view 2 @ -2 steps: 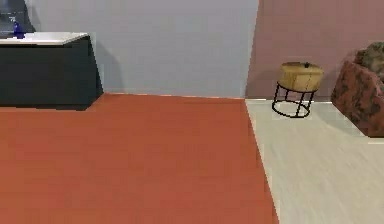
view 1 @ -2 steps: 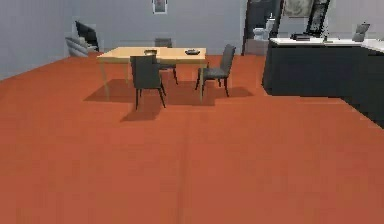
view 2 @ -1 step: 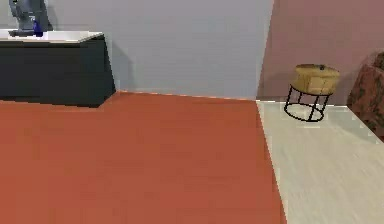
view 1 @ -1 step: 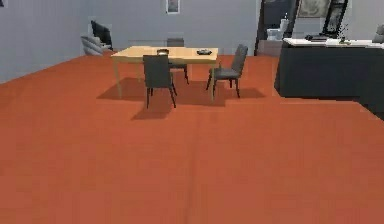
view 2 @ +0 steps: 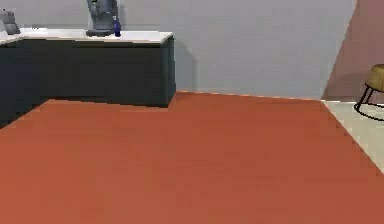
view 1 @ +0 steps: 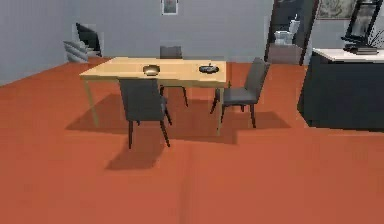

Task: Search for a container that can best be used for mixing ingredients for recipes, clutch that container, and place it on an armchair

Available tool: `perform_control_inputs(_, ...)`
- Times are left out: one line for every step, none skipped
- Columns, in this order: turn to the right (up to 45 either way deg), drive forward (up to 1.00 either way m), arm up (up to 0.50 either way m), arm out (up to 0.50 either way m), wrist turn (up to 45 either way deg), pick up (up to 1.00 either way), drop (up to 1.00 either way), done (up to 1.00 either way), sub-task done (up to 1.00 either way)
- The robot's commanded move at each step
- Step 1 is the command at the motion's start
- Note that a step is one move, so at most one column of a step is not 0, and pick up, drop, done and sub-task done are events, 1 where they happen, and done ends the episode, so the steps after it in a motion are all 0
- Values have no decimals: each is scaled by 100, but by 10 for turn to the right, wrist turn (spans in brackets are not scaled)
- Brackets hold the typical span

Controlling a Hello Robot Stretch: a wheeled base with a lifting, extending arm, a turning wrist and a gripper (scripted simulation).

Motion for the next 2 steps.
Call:
perform_control_inputs(0, 100, 0, 0, 0, 0, 0, 0, 0)
perform_control_inputs(0, 25, 0, 0, 0, 0, 0, 0, 0)
